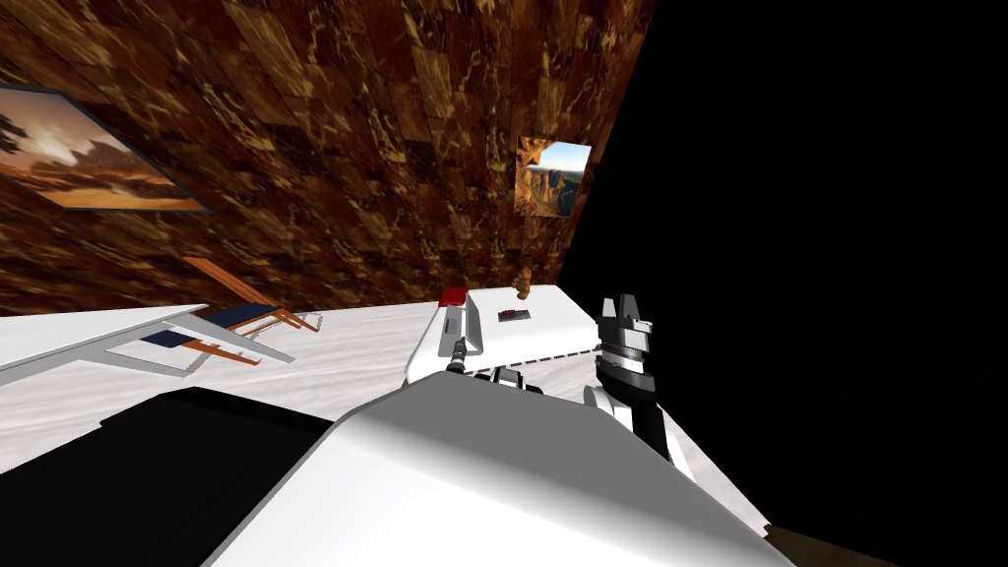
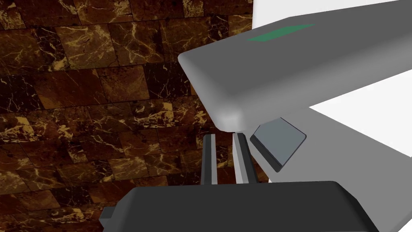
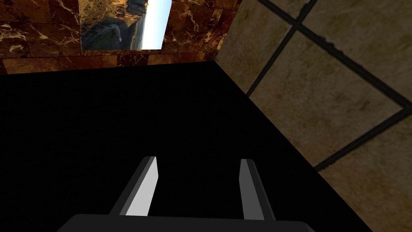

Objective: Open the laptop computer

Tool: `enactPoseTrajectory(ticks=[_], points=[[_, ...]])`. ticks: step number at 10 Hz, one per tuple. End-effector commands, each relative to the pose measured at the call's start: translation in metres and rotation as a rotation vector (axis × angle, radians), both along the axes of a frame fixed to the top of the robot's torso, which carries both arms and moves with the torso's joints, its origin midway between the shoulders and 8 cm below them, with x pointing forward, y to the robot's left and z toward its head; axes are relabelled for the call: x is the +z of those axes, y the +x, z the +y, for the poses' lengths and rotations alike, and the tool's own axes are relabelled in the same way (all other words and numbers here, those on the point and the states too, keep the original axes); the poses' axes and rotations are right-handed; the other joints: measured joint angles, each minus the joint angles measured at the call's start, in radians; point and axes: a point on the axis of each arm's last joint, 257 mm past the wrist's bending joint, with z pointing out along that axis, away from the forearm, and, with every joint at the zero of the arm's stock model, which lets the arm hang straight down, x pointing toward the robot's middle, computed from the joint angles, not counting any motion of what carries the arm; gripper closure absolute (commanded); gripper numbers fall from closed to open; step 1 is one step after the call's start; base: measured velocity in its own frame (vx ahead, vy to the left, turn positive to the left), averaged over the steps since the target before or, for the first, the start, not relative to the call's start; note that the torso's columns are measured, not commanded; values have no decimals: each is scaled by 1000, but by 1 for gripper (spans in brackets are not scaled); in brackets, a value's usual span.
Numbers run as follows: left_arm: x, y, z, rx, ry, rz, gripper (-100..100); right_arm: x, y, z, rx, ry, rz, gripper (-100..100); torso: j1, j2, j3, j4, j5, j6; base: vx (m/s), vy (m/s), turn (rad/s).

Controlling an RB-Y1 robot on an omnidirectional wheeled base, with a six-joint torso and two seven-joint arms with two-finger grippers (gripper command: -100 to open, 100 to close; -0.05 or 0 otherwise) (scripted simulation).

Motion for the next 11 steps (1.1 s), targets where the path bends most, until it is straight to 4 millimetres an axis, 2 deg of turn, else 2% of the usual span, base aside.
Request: enactPoseTrajectory(ticks=[1, 3, 4, 5, 6, 7, 8, 9, 10, 11], points=[[-7, -4, -1, 0, -7, 19, 100, 0, 0, 0, 0, 0, 0, 0, 1, 1, 1, 1, 0, 0, -12, 15, -44], [-7, -4, -1, 0, -7, 19, 100, 0, 0, 0, 0, 0, 0, 0, -1, 3, 1, 1, -1, 0, 5, -6, 18], [-10, -13, 16, 19, -10, 17, 100, 0, 0, 0, 0, 0, 0, 0, -2, 2, 1, 1, -1, 0, -57, 12, -332], [-9, -13, 21, 40, -23, 9, 100, 0, 0, 0, 0, 0, 0, 0, 0, 4, 3, 1, 1, 2, -75, 34, -462], [-12, -17, 26, 66, -42, 12, 100, 0, 0, 0, 0, 0, 0, 0, 1, 2, 2, 1, 2, 4, -39, 21, -132], [-4, -9, 46, 53, -26, -2, -100, 0, 0, 0, 0, 0, 0, 0, 1, 0, 0, -1, 1, -2, -42, -66, -102], [-4, -9, 46, 53, -26, -2, -100, 0, 0, 0, 0, 0, 0, 0, -4, 1, 0, 2, -3, -2, -37, -87, -58], [-4, -8, 64, 60, -33, 2, -100, 0, 0, 0, 0, 0, 0, 0, -6, 4, 1, 4, -5, -1, -35, -105, -90], [-3, -8, 68, 60, -26, 2, -100, 0, 0, 0, 0, 0, 0, 0, -6, 6, 3, 5, -5, -1, -36, -97, -50], [-2, -6, 88, 69, -32, 6, -100, 0, 0, 0, 0, 0, 0, 0, -4, 7, 4, 6, -5, -1, -45, -110, -124]])
